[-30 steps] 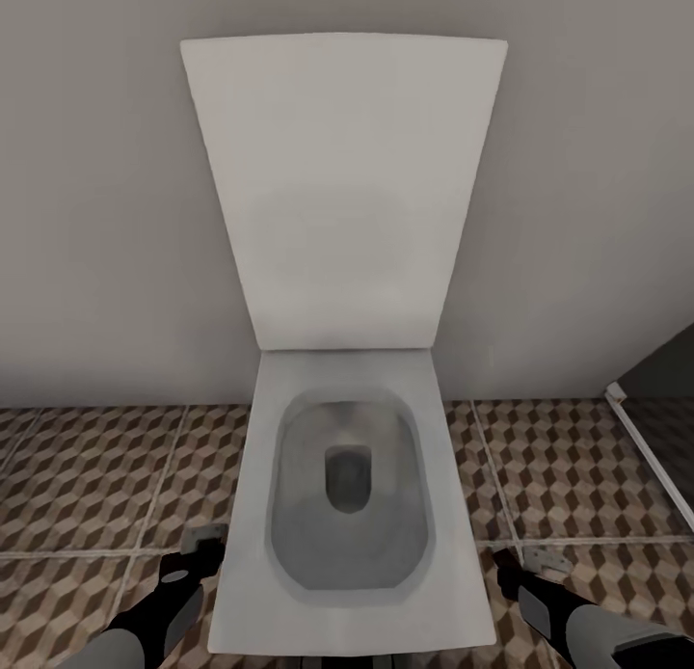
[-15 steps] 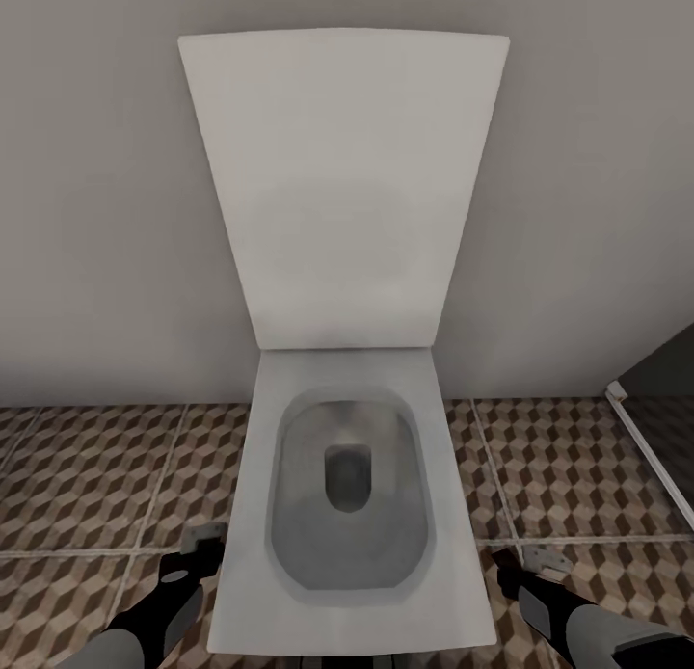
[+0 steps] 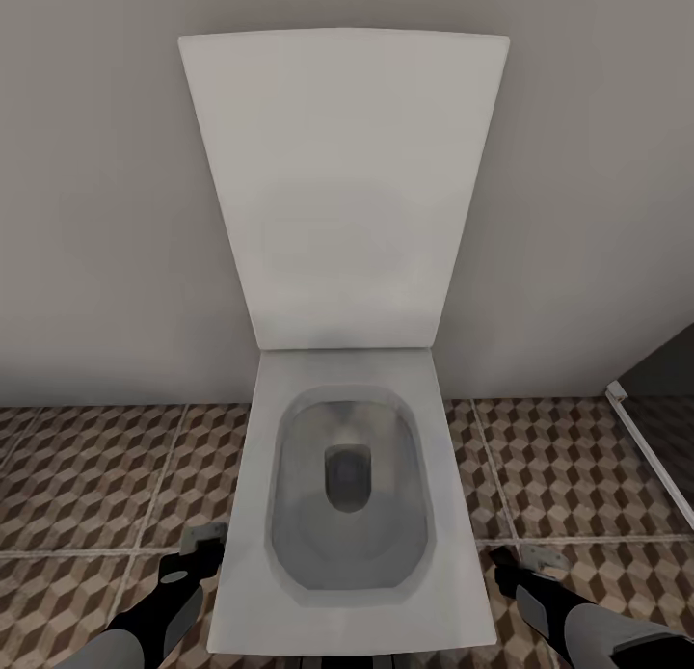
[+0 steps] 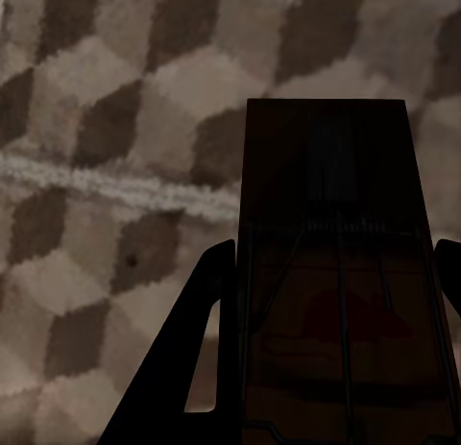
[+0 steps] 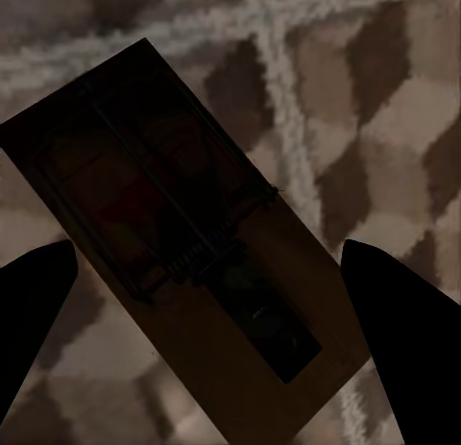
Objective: Take the four mousetraps from the cabinet in the bathroom and place them on the bathroom floor. Make sure all four end up on the same floor surface, and ensure that at least two of them are either under or directly next to the same bathroom sink.
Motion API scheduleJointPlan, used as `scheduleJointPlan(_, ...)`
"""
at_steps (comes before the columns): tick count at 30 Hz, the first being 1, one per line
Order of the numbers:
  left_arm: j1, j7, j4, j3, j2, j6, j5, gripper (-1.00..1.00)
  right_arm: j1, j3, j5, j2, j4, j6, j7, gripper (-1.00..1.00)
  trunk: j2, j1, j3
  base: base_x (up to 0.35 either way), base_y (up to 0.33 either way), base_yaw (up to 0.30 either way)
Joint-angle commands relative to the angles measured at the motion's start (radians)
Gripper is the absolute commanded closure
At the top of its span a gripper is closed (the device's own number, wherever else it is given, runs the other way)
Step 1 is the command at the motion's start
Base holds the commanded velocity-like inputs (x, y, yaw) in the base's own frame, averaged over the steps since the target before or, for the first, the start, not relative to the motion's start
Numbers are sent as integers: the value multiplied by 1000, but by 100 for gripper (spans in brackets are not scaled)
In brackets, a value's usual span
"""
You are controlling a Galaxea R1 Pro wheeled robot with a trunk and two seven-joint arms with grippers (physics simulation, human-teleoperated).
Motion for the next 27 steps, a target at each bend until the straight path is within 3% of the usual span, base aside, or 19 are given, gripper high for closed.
scheduleJointPlan(1, 0, 8, 1, -9, 1, -3, 8, 100, -1, 11, 3, 3, -1, 1, -1, 100, 0, 0, -1, 0, 0, 0)
scheduleJointPlan(7, 0, 8, 2, -9, 1, -3, 8, 100, -1, 13, 33, 14, -25, 4, -1, 100, 0, 0, -1, 0, 0, 0)
scheduleJointPlan(21, 0, 8, 3, -9, -1, -3, 5, 100, -1, 15, 41, 16, -35, 5, -1, 100, 0, 0, -1, 0, 0, 0)
scheduleJointPlan(27, 0, 7, 3, -9, -1, -3, 5, 100, -1, 15, 41, 16, -36, 5, -1, 100, -2, 3, -24, 0, 0, 0)
